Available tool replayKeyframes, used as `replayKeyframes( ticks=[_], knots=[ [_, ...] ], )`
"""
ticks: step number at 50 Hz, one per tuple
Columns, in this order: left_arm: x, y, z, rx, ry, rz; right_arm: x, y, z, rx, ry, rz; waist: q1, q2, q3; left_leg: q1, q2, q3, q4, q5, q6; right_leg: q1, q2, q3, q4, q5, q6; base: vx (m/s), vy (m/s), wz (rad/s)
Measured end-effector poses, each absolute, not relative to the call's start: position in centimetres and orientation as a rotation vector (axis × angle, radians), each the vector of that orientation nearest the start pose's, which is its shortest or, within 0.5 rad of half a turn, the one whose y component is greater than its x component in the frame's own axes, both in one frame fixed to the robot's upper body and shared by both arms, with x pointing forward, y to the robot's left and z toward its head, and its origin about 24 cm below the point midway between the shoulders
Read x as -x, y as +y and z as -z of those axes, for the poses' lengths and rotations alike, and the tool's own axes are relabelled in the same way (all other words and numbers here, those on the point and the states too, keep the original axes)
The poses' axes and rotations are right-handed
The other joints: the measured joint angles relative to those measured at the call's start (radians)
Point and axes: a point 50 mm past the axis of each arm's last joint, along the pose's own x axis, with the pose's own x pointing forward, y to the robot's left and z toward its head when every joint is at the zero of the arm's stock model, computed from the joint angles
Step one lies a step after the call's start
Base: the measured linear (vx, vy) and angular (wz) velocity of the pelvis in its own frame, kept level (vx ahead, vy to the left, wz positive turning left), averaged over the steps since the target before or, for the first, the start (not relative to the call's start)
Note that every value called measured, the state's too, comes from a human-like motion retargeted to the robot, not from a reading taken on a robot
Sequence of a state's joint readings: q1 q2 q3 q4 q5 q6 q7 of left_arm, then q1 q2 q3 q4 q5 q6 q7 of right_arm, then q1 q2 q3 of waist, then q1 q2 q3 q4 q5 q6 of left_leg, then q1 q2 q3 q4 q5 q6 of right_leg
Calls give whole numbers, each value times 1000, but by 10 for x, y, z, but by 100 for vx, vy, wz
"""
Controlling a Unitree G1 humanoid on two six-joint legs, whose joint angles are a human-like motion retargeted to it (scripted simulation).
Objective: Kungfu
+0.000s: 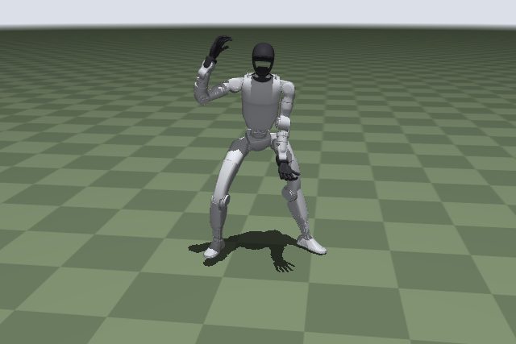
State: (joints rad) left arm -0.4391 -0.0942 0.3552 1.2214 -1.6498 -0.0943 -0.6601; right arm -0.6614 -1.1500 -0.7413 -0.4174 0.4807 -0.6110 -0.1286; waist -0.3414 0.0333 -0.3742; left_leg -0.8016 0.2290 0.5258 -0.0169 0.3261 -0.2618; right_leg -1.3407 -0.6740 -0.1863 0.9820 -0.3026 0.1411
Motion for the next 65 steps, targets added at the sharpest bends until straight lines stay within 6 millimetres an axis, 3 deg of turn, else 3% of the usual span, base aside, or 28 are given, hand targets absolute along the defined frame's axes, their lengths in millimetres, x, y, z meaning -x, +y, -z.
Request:
replayKeyframes(
  ticks=[5,7,10,12,17,21,25,28,31,34,38,40,43,45,47,51,54,57,59,62,65],
  knots=[
    [-307,130,31,1453,-33,61,-56,-231,-406,882,-2077,364,-99,36,-27,65,21,-24,18,-19,0,-47,37,45,65,-80,-14,-3,-11,-86],
    [-319,132,19,1355,-8,132,-57,-224,-393,955,-2082,430,-89,58,-8,85,59,-28,39,-36,0,-15,80,27,41,-86,-14,-3,12,-91],
    [-332,126,4,1353,-12,183,-56,-222,-387,1029,-2084,500,-78,73,9,129,53,-64,47,-67,0,7,96,48,23,-79,-11,1,26,-63],
    [-336,117,-1,1359,-4,212,-57,-225,-387,1024,-2067,519,-86,77,1,135,6,-71,35,-78,0,-10,65,89,19,-65,3,-1,41,26],
    [-330,107,6,1315,67,247,-58,-233,-384,916,-2024,467,-59,95,-10,120,-44,-78,42,-108,0,-6,43,129,-53,-2,26,2,38,0],
    [-306,126,38,1250,166,170,-64,-241,-379,873,-1968,462,5,94,5,153,13,-105,78,-161,0,36,104,96,-79,-24,4,10,9,-107],
    [-261,160,82,1120,334,10,-79,-247,-378,845,-1874,471,71,59,-3,202,3,-155,113,-283,0,53,133,91,-181,11,1,15,14,-131],
    [-203,210,115,951,502,-143,-99,-252,-378,804,-1787,432,107,0,-6,259,-32,-196,147,-409,0,37,165,114,-260,39,-5,8,13,-184],
    [-135,260,133,750,681,-265,-119,-256,-384,829,-1727,408,123,-56,8,293,-93,-214,168,-475,0,1,167,135,-349,127,-9,-8,26,-181],
    [-60,302,139,544,912,-413,-138,-260,-392,957,-1654,438,118,-94,31,310,-129,-168,175,-486,0,-37,158,129,-427,231,-30,-21,34,-159],
    [40,338,126,271,1300,-620,-171,-259,-402,1244,-1535,493,42,-78,15,264,-98,-99,217,-504,0,-92,122,23,-468,331,-140,-19,10,-104],
    [68,344,119,88,1488,-642,-182,-255,-408,1436,-1505,520,16,-55,9,255,-75,-96,231,-513,0,-114,113,-42,-434,290,-199,-14,-8,-99],
    [74,350,115,-239,1663,-543,-188,-253,-418,1745,-1465,576,-18,-42,-4,294,-62,-59,190,-499,0,-123,67,-131,-367,251,-240,-3,-21,-59],
    [50,353,118,-378,1641,-437,-190,-251,-422,1918,-1456,599,-50,-43,-29,313,-62,-47,167,-481,0,-132,40,-160,-320,239,-229,8,-43,-7],
    [-1,345,127,-398,1525,-319,-190,-249,-425,2043,-1472,588,-80,-43,-57,346,-61,-38,141,-451,0,-144,36,-164,-256,170,-221,9,-60,-1],
    [-137,309,121,-433,1236,-22,-193,-246,-432,2218,-1452,508,-138,-58,-98,454,-73,-33,87,-282,0,-117,39,-162,-104,38,-173,19,-75,-4],
    [-235,267,90,-545,959,187,-194,-238,-432,2294,-1455,446,-200,-96,-143,492,-75,-46,138,-17,0,-63,71,-126,-43,-44,-117,30,-92,22],
    [-325,189,32,-565,586,311,-195,-233,-436,2365,-1466,410,-189,-161,-145,514,-14,-66,334,196,0,90,147,-155,-42,-146,-107,37,-97,-108],
    [-368,142,-22,-521,343,316,-201,-226,-440,2364,-1500,417,-177,-213,-145,494,-93,-128,463,152,0,158,179,-121,-67,-165,-85,23,-42,-180],
    [-405,100,-109,-475,28,272,-220,-196,-448,2299,-1625,365,-148,-225,-146,431,-237,-163,632,0,0,263,231,-77,-105,-177,-55,40,-21,-237],
    [-422,80,-198,-549,-211,164,-228,-151,-450,2228,-1799,252,-98,-170,-146,411,-165,-96,672,-128,0,414,380,-78,-184,-195,-86,62,-56,-289]
  ],
)
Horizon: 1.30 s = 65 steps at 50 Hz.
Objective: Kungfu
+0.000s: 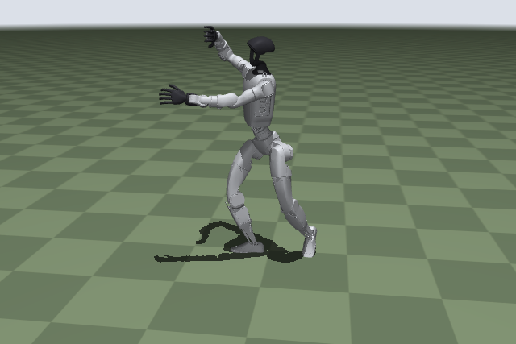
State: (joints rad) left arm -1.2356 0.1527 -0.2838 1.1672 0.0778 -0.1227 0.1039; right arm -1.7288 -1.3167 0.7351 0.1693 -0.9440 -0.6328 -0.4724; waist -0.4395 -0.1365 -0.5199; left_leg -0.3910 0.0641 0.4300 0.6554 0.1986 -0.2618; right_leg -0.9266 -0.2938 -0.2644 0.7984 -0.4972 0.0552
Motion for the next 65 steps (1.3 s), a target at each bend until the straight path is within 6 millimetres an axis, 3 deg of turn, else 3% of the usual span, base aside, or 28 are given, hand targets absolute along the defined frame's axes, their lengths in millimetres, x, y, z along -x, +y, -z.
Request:
replayKeyframes(
  ticks=[2,3,5,7,10,13,15,18,20,22,23,25,27,29,30,32,33,35,37,40,42,43,45,48,52,57,65],
  knots=[
    [-425,81,-252,-677,-326,37,-227,-128,-444,2197,-1896,158,77,47,27,-11,150,25,70,-109,11,148,168,6,-104,17,-19,57,-41,-355],
    [-424,81,-279,-745,-386,-29,-225,-120,-442,2202,-1932,130,99,56,36,-48,184,30,101,-158,38,192,208,30,-142,31,-19,55,-23,-305],
    [-417,79,-328,-858,-476,-164,-221,-108,-440,2228,-1981,100,145,61,38,-147,217,4,138,-230,67,262,276,96,-210,66,-29,59,-21,-277],
    [-408,75,-362,-938,-517,-235,-223,-102,-438,2250,-1988,107,181,54,23,-231,228,-36,113,-256,78,314,321,179,-254,97,-41,59,-16,-275],
    [-399,54,-380,-1007,-549,-186,-232,-100,-445,2204,-1925,207,210,58,15,-326,237,-115,10,-235,130,399,386,303,-302,115,-57,64,-10,-255],
    [-390,55,-400,-1106,-573,-134,-227,-102,-455,1966,-2051,351,233,86,19,-381,249,-226,-159,-36,148,479,453,441,-321,114,-75,60,-2,-276],
    [-386,60,-408,-1206,-567,-141,-229,-104,-454,1916,-2048,280,253,104,11,-409,248,-311,-281,151,130,510,477,524,-311,99,-84,62,8,-298],
    [-387,74,-408,-1379,-533,-194,-246,-105,-450,1805,-1847,150,295,121,0,-421,186,-567,-402,297,75,532,466,624,-254,70,-101,57,27,-322],
    [-393,85,-395,-1476,-457,-181,-258,-104,-440,1781,-1757,93,364,132,0,-377,160,-732,-429,325,5,532,456,709,-192,56,-105,71,66,-401],
    [-400,105,-373,-1574,-324,-106,-274,-97,-421,1735,-1705,75,416,106,0,-311,99,-624,-395,325,0,520,350,874,-114,16,-48,55,106,-403],
    [-404,118,-358,-1627,-234,-53,-284,-92,-409,1687,-1676,63,434,122,0,-297,88,-590,-360,325,0,503,314,937,-102,21,-16,36,124,-381],
    [-405,153,-329,-1730,-12,72,-300,-74,-383,1556,-1628,8,440,174,0,-242,29,-513,-408,193,0,407,211,1015,-97,67,87,10,137,-389],
    [-396,196,-293,-1827,295,256,-311,-44,-351,1402,-1586,-109,507,189,72,-157,37,-341,-360,-50,0,236,169,1016,-38,176,190,-29,116,-534],
    [-373,246,-243,-1866,675,491,-315,-4,-308,1217,-1521,-299,544,224,190,-62,16,-274,-345,-238,0,34,122,858,-16,315,205,-61,115,-578],
    [-356,270,-213,-1842,880,634,-312,17,-280,1115,-1468,-423,550,242,252,-19,-11,-256,-335,-328,0,-71,73,756,-22,379,205,-72,127,-568],
    [-314,295,-125,-1711,1253,1027,-302,47,-209,939,-1282,-721,590,268,329,12,-90,-222,-317,-479,0,-239,41,609,-66,462,148,-64,127,-507],
    [-286,299,-76,-1616,1420,1253,-294,53,-174,862,-1184,-853,591,294,349,-14,-123,-202,-287,-521,0,-310,17,539,-95,494,105,-57,112,-398],
    [-222,292,6,-1397,1664,1673,-267,64,-110,707,-993,-1081,567,312,411,-93,-151,-97,-198,-552,0,-388,82,643,-207,608,148,-52,81,-350],
    [-165,274,59,-1201,1708,1929,-233,73,-59,629,-831,-1248,515,313,473,-124,-130,27,-167,-599,0,-432,179,748,-312,643,205,-47,40,-315],
    [-101,245,100,-898,1680,2088,-196,73,-25,567,-753,-1419,360,335,577,-75,-145,83,-178,-629,0,-435,152,660,-393,603,206,-26,16,-192],
    [-78,229,112,-681,1672,2090,-182,79,-22,618,-784,-1595,315,311,597,-97,-135,155,-128,-628,0,-435,214,726,-403,664,207,-2,9,-158],
    [-72,226,113,-572,1659,2069,-184,80,-24,680,-782,-1651,287,317,605,-87,-129,168,-121,-632,0,-430,241,765,-413,721,207,7,9,-93],
    [-77,227,109,-524,1612,2067,-196,80,-29,776,-743,-1669,247,342,613,-70,-132,180,-114,-631,0,-440,253,780,-390,758,206,12,8,-36],
    [-101,242,97,-681,1591,2020,-205,78,-37,699,-705,-1585,242,388,606,-62,-120,168,-98,-625,0,-459,263,756,-314,734,198,21,-7,9],
    [-121,247,87,-775,1581,1992,-224,71,-51,664,-718,-1491,269,395,581,-55,-148,152,-124,-595,0,-495,253,706,-240,719,162,16,-10,15],
    [-136,245,80,-803,1543,1988,-238,64,-65,683,-738,-1448,250,396,570,-60,-158,127,-180,-552,0,-528,236,639,-202,712,83,10,-19,17],
    [-159,257,69,-933,1573,1913,-252,57,-76,692,-770,-1360,206,412,567,-42,-130,122,-289,-526,0,-536,202,571,-182,692,66,4,-17,36]
  ],
)
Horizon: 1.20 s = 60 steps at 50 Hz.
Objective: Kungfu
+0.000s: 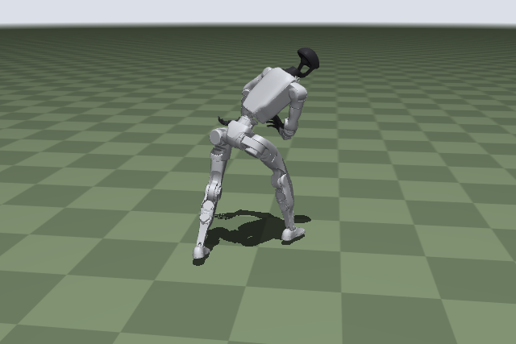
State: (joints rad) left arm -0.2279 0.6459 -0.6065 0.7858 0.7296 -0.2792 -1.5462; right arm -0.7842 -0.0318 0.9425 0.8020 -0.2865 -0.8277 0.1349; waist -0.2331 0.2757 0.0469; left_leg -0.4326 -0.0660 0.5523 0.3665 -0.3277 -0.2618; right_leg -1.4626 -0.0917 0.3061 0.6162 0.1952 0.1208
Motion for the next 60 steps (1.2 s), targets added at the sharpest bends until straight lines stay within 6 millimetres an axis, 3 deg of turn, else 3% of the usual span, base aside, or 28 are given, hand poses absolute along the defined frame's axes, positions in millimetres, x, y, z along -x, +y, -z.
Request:
replayKeyframes(
  ticks=[3,10,15,17,18,20,22,23,25,26,30,33,35,37,40,43,45,47,50,52,53,55,56,58,60],
  knots=[
    [-173,265,66,-968,1533,1726,-262,51,-78,732,-756,-1310,-5,9,6,9,30,-8,-24,12,0,19,-9,-28,11,-24,-8,8,-20,44],
    [-206,263,75,-950,1260,1151,-290,35,-117,463,-771,-1027,-23,-11,13,0,80,-51,-19,87,0,91,-53,-39,21,-83,-4,5,-23,82],
    [-236,254,69,-790,1002,849,-312,6,-147,350,-781,-860,-40,-67,25,-103,73,-167,171,189,0,169,-139,0,-1,-101,58,3,-6,122],
    [-248,249,64,-699,948,790,-322,-13,-158,288,-771,-777,-34,-100,26,-170,63,-255,277,185,0,209,-169,2,-14,-113,76,3,-11,119],
    [-253,246,60,-651,927,780,-327,-23,-163,251,-760,-731,-37,-113,20,-194,85,-275,311,171,0,225,-187,-10,-18,-115,79,7,-39,131],
    [-256,239,59,-546,905,790,-333,-44,-162,181,-712,-660,-25,-113,9,-200,281,-290,298,179,0,278,-157,-115,-6,-130,35,15,-68,97],
    [-256,231,59,-466,874,814,-336,-62,-157,137,-661,-601,-18,-115,13,-206,463,-186,264,223,109,333,-164,-184,-1,-143,30,23,6,75],
    [-257,227,57,-424,850,831,-337,-74,-156,116,-639,-577,-9,-115,19,-213,509,-157,236,255,133,363,-170,-210,-10,-142,31,20,34,70],
    [-260,220,51,-354,802,870,-336,-103,-151,78,-581,-538,12,-121,23,-244,495,-258,257,204,38,418,-192,-249,-35,-130,30,18,12,71],
    [-259,217,51,-316,787,882,-333,-117,-145,63,-541,-518,23,-140,17,-263,481,-284,302,143,21,443,-211,-241,-55,-115,30,30,41,74],
    [-241,203,56,-109,737,943,-307,-181,-102,-24,-320,-416,41,-171,-14,-310,446,-307,389,41,58,590,-295,-267,-166,11,12,45,79,108],
    [-220,193,64,130,704,941,-265,-216,-52,-150,-112,-332,50,-191,-41,-306,353,-341,392,18,108,725,-385,-327,-325,259,-11,46,78,114],
    [-202,189,72,295,692,893,-230,-226,-17,-292,28,-259,62,-196,-72,-278,309,-351,350,23,140,802,-414,-406,-388,320,-84,56,82,79],
    [-178,191,80,464,665,799,-189,-223,17,-495,148,-198,99,-213,-143,-267,280,-339,286,47,166,832,-378,-418,-376,209,-86,64,56,22],
    [-132,198,92,690,648,618,-121,-203,58,-848,275,-82,136,-232,-299,-250,241,-317,137,110,185,805,-259,-368,-228,-132,-32,73,46,24],
    [-95,193,104,934,611,394,-68,-163,77,-1215,264,94,175,-242,-404,-194,220,-317,-31,197,172,830,-75,-391,-137,-357,-65,58,39,11],
    [-77,185,107,1074,547,272,-49,-141,81,-1430,207,226,168,-251,-426,-143,201,-341,-119,245,163,865,65,-402,-109,-440,-78,35,24,50],
    [-65,175,106,1171,475,196,-42,-139,82,-1581,142,340,147,-283,-428,-82,160,-347,-187,269,175,898,187,-390,-127,-490,-77,26,13,39],
    [-49,168,104,1247,416,161,-42,-146,79,-1580,157,260,163,-371,-448,-13,87,-282,-248,274,190,951,301,-311,-248,-503,-80,25,28,-34],
    [-44,169,103,1232,424,192,-42,-154,78,-1489,243,127,156,-402,-464,13,38,-268,-266,270,200,969,321,-286,-336,-375,-193,21,38,-28],
    [-45,170,102,1211,432,219,-43,-157,79,-1432,299,57,165,-408,-486,6,32,-248,-270,263,201,981,323,-250,-346,-388,-221,11,32,-37],
    [-50,178,99,1149,465,299,-46,-164,82,-1315,406,-49,155,-401,-531,-43,23,-249,-264,272,198,908,263,-302,-265,-423,-153,4,23,23],
    [-54,179,99,1113,496,340,-48,-170,82,-1265,440,-83,136,-388,-531,-44,15,-282,-266,279,199,899,299,-239,-257,-419,-116,-1,18,105],
    [-65,180,99,1039,561,403,-52,-183,82,-1150,508,-164,132,-363,-508,-20,21,-318,-276,288,201,900,317,-241,-251,-401,-56,-9,22,56],
    [-77,182,102,962,626,435,-58,-200,81,-998,580,-244,187,-350,-462,27,30,-283,-296,292,223,932,256,-388,-232,-381,1,-15,25,-90]
  ],
)
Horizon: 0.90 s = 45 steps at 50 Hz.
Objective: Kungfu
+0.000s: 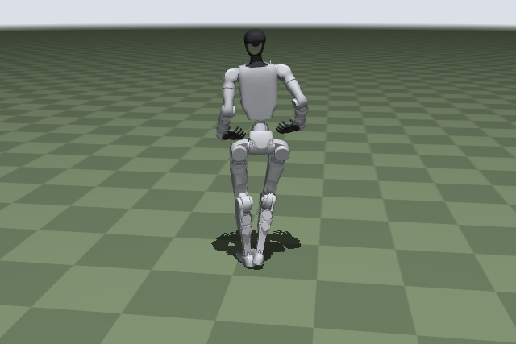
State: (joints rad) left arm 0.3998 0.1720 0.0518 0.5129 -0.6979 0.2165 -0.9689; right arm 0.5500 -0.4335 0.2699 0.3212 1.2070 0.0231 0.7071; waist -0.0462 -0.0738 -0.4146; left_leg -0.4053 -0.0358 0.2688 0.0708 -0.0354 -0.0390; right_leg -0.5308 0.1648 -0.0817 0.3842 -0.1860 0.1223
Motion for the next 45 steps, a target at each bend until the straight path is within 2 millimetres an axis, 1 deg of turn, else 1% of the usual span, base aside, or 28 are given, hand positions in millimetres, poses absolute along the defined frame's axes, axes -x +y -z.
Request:
replayKeyframes(
  ticks=[3,4,5,8,10,12,13,15,18,20,22,23,24,25,26,27,28,30,32,33,35,36,37,38,39,40,42,45],
  knots=[
    [-91,202,103,805,714,469,-74,-234,81,-696,677,-306,47,14,66,58,14,53,-5,1,4,43,-28,-108,2,-33,126,-15,14,-108],
    [-94,213,103,736,742,473,-80,-243,84,-584,714,-319,60,19,77,68,18,80,-5,-2,9,42,-41,-136,17,-46,139,-16,10,-137],
    [-98,224,104,662,771,476,-86,-252,86,-467,752,-332,74,26,84,77,20,109,-6,-7,16,36,-56,-156,39,-60,139,-19,14,-124],
    [-107,256,110,392,953,481,-92,-275,98,-147,849,-316,77,42,106,87,35,136,4,-7,13,45,-125,-245,51,-75,60,-23,6,-53],
    [-118,273,113,185,1101,508,-90,-288,106,14,903,-270,64,56,136,94,48,113,18,-7,10,76,-177,-304,43,-68,29,-23,-10,30],
    [-123,283,116,-34,1224,545,-82,-294,115,117,968,-216,68,56,158,105,59,108,29,-8,7,99,-199,-264,37,-49,16,-15,-21,8],
    [-126,285,118,-147,1265,564,-77,-294,120,152,1001,-193,78,54,166,110,66,113,32,-9,3,107,-209,-233,37,-35,9,-12,-23,-22],
    [-128,286,124,-367,1332,587,-65,-293,128,194,1060,-161,88,65,167,114,86,117,35,-9,-7,117,-242,-200,36,-5,-29,-12,-28,-33],
    [-111,278,140,-625,1397,562,-47,-282,140,220,1143,-140,84,83,137,103,116,145,34,-10,-23,117,-310,-198,10,62,-130,-9,-32,-59],
    [-94,262,153,-714,1415,522,-38,-272,146,223,1181,-145,86,97,116,101,143,173,31,-9,-40,113,-357,-228,-22,88,-198,-7,-42,-88],
    [-78,244,163,-712,1427,481,-31,-261,151,223,1206,-146,92,100,105,112,168,210,25,-5,-61,120,-402,-302,-75,111,-224,-11,-61,-104],
    [-71,233,167,-686,1431,463,-28,-254,153,223,1215,-154,93,96,98,118,177,231,22,-3,-73,126,-425,-351,-106,143,-215,-11,-69,-103],
    [-63,224,170,-645,1434,445,-24,-247,156,224,1233,-150,90,88,90,122,184,251,23,0,-85,129,-452,-396,-133,173,-156,-9,-73,-98],
    [-56,215,173,-596,1437,426,-18,-240,158,224,1255,-142,85,78,82,125,190,270,25,3,-97,130,-483,-439,-157,202,-72,-6,-75,-136],
    [-48,208,176,-541,1446,402,-12,-233,161,221,1283,-125,100,70,62,126,213,310,26,10,-111,95,-503,-424,-125,164,-21,-4,-78,-180],
    [-38,201,177,-489,1457,375,-7,-226,163,217,1301,-106,113,62,43,129,234,351,26,19,-123,59,-508,-399,-95,119,8,-3,-86,-232],
    [-28,195,179,-439,1472,346,-3,-221,164,212,1302,-81,124,53,24,137,252,395,24,35,-134,24,-482,-353,-65,60,-9,-3,-92,-238],
    [-8,184,181,-349,1521,269,0,-213,166,136,1293,-22,143,17,2,143,272,491,47,85,-141,-10,-411,-228,-66,2,-38,-1,-88,-226],
    [-2,175,182,-268,1541,160,-1,-202,169,-7,1301,-7,141,-3,-3,153,317,538,99,155,-162,-24,-373,-134,-51,-35,-39,-6,-93,-149],
    [-3,172,183,-232,1530,96,-2,-200,170,-59,1308,-14,124,9,3,158,350,535,125,202,-167,-14,-354,-141,-51,-50,-41,-10,-97,-60],
    [-12,169,182,-169,1480,-43,-10,-205,169,-81,1305,-58,49,42,19,131,421,482,222,303,-152,22,-315,-209,-89,-61,-85,-7,-85,31],
    [-17,173,182,-149,1452,-93,-14,-209,168,-57,1299,-95,-4,68,28,72,460,404,318,349,-100,41,-282,-249,-131,-48,-119,-1,-64,65],
    [-22,178,181,-138,1427,-130,-17,-213,166,-34,1293,-134,-39,82,34,21,484,336,401,380,-60,55,-254,-264,-165,-39,-147,3,-57,-3],
    [-26,183,180,-143,1411,-140,-19,-215,165,-15,1286,-178,-36,72,31,-12,477,292,458,384,-49,57,-235,-230,-182,-38,-161,4,-67,-102],
    [-28,187,180,-152,1405,-115,-18,-218,164,-7,1288,-213,-19,52,24,-50,435,210,497,360,-73,57,-221,-189,-199,-33,-171,7,-78,-176],
    [-30,189,179,-163,1405,-73,-15,-221,162,-4,1293,-245,5,28,14,-90,375,110,526,322,-114,56,-210,-145,-216,-26,-180,7,-73,-147],
    [-35,189,179,-162,1416,41,-9,-223,160,-36,1296,-280,18,1,5,-170,279,3,583,251,-140,62,-198,-130,-237,-23,-196,5,-52,-105],
    [-48,192,178,-154,1406,103,-9,-217,158,-131,1247,-303,55,-51,23,-217,222,60,598,145,-107,83,-189,-80,-251,-22,-217,4,-49,-129]
  ],
)
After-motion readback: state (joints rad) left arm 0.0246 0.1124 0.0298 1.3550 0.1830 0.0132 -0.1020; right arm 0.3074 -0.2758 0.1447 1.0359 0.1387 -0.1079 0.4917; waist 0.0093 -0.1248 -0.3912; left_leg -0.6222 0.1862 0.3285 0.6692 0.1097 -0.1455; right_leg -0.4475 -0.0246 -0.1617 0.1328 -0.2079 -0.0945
